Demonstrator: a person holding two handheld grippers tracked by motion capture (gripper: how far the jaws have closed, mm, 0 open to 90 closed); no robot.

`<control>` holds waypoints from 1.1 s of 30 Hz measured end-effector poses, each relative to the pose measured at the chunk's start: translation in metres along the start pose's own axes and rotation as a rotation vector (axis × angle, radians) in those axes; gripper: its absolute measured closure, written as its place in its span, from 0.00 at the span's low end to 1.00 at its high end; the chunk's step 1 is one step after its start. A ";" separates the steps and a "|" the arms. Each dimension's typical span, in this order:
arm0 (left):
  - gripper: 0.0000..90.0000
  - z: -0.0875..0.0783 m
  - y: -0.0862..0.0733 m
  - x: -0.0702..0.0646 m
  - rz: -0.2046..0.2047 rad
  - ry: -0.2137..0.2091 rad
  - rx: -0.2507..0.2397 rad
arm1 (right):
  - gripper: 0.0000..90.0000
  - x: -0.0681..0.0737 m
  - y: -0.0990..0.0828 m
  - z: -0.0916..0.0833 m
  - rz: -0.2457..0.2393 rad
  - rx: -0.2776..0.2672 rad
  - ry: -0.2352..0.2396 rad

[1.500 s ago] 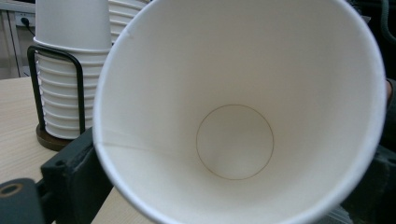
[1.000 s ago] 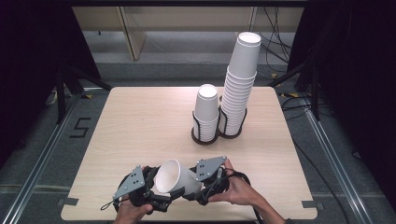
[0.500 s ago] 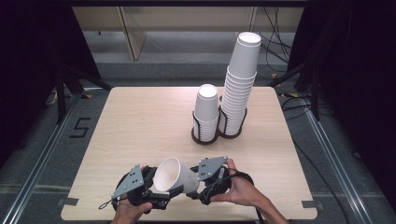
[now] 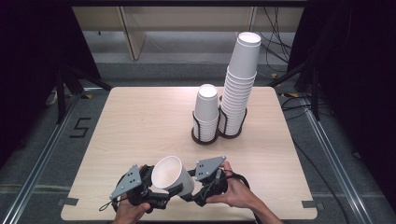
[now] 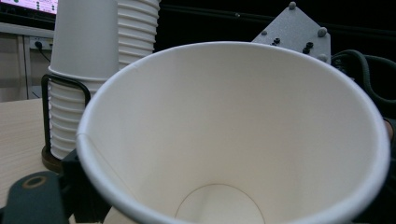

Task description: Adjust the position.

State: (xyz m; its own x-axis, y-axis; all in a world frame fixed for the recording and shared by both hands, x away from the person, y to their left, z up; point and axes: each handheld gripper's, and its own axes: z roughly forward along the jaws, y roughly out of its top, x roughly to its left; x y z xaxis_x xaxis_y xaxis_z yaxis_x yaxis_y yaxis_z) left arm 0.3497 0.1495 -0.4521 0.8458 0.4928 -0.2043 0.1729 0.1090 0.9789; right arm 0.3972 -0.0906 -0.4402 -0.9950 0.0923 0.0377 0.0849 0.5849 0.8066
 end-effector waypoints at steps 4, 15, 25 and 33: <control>0.16 0.000 -0.001 0.001 -0.004 0.005 0.014 | 0.31 -0.001 -0.003 0.003 0.011 -0.003 0.005; 0.19 -0.008 0.003 0.011 0.002 0.092 0.019 | 0.19 -0.014 -0.013 -0.003 0.051 0.036 -0.108; 0.19 -0.017 0.005 0.030 0.081 0.312 0.087 | 0.20 -0.024 -0.017 -0.020 0.097 0.024 -0.182; 0.18 -0.021 0.002 0.043 0.093 0.408 0.106 | 0.21 -0.031 -0.024 -0.029 0.154 0.037 -0.235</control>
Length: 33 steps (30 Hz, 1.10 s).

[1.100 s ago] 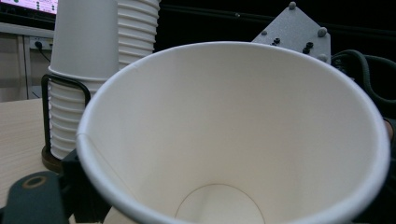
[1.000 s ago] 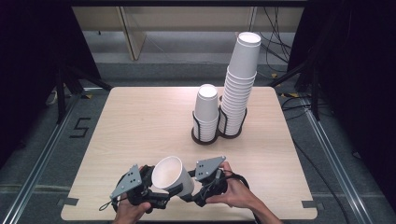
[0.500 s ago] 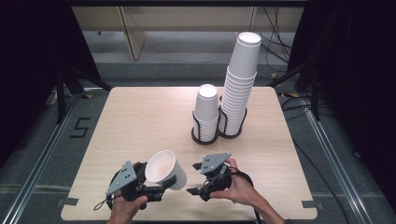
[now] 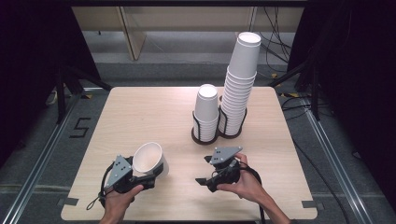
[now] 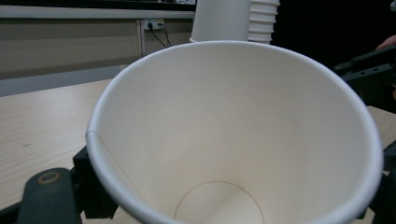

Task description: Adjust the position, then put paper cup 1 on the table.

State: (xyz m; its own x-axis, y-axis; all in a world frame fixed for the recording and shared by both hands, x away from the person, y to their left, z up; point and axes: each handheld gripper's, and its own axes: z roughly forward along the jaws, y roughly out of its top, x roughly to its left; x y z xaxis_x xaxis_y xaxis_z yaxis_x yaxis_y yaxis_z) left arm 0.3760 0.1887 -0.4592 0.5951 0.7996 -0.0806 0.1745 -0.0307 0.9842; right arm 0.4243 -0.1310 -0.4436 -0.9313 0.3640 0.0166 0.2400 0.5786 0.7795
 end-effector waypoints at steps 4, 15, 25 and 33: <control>0.18 0.000 -0.001 0.003 0.002 0.032 0.016 | 0.20 -0.001 -0.003 0.000 0.014 0.015 -0.002; 0.18 0.004 -0.005 0.017 0.004 0.115 0.033 | 0.19 -0.002 -0.007 0.000 0.007 0.027 -0.019; 0.18 0.009 -0.007 0.026 -0.005 0.149 0.031 | 0.18 -0.004 -0.011 -0.002 0.024 0.022 -0.027; 0.18 0.019 -0.010 0.041 -0.004 0.182 0.039 | 0.18 -0.003 -0.013 -0.003 0.045 0.038 -0.038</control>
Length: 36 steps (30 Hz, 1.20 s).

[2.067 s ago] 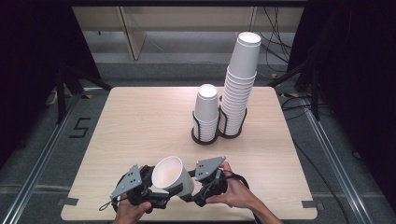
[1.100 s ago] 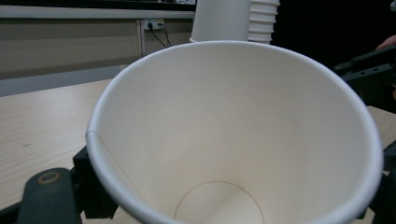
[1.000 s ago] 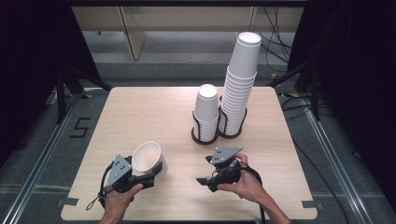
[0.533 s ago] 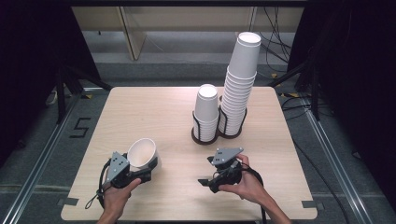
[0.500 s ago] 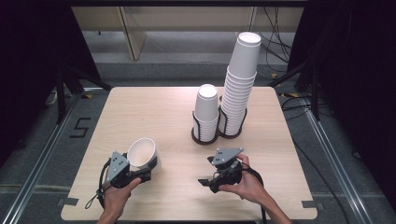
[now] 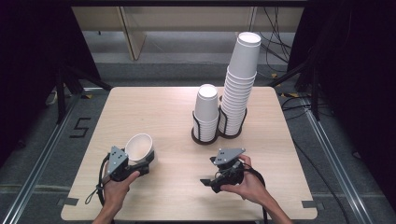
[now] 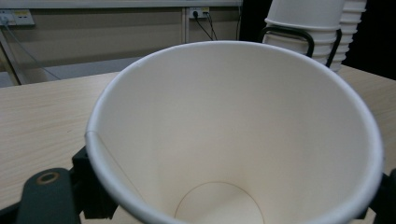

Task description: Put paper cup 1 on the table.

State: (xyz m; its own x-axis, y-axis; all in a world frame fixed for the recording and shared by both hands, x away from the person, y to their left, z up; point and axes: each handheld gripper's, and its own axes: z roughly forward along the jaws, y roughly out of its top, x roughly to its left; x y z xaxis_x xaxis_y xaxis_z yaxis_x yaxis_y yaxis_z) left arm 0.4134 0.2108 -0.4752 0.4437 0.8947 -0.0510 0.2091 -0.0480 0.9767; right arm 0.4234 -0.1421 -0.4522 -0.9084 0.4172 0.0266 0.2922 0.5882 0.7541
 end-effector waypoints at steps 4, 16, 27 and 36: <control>0.18 0.006 0.001 0.008 -0.005 0.012 0.022 | 0.18 -0.001 -0.001 0.000 0.001 0.006 0.001; 0.18 0.037 0.003 0.032 -0.006 0.058 0.018 | 0.18 -0.005 -0.002 -0.002 -0.019 0.002 -0.008; 0.16 0.068 0.007 0.048 -0.013 0.107 0.029 | 0.19 -0.007 -0.005 -0.003 0.006 0.006 -0.002; 0.16 0.088 0.007 0.057 -0.029 0.134 0.030 | 0.19 -0.010 -0.008 -0.005 0.009 0.007 -0.007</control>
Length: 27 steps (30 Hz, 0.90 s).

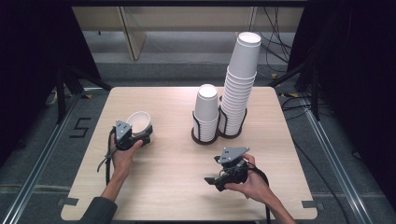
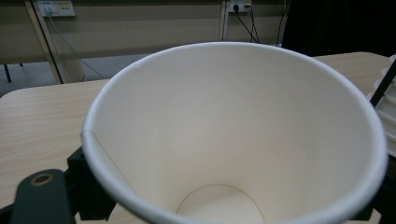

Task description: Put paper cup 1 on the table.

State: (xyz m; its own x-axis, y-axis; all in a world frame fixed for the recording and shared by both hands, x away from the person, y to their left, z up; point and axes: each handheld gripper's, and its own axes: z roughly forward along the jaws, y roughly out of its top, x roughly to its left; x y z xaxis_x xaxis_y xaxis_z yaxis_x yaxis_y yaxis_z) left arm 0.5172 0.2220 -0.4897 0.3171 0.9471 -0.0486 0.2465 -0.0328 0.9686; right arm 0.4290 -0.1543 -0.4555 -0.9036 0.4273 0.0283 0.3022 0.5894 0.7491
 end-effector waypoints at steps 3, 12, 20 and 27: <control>0.16 0.008 0.001 0.001 -0.001 0.012 -0.002 | 0.19 -0.001 -0.001 0.000 -0.006 -0.002 -0.008; 0.15 0.028 0.001 0.000 0.039 0.037 0.021 | 0.19 0.000 -0.002 0.000 0.013 0.014 -0.002; 0.14 0.037 0.000 -0.003 0.056 0.032 0.034 | 0.19 -0.001 -0.003 0.002 -0.006 0.015 0.000; 0.14 0.036 -0.001 -0.002 0.048 0.023 0.061 | 0.19 0.000 -0.004 0.002 -0.011 0.018 -0.001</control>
State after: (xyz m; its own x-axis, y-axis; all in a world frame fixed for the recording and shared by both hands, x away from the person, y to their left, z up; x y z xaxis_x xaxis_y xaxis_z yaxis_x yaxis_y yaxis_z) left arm 0.5495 0.2082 -0.4998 0.3095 0.9509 0.0041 0.2870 -0.0975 0.9529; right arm 0.4289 -0.1554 -0.4594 -0.9067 0.4214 0.0191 0.2975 0.6067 0.7372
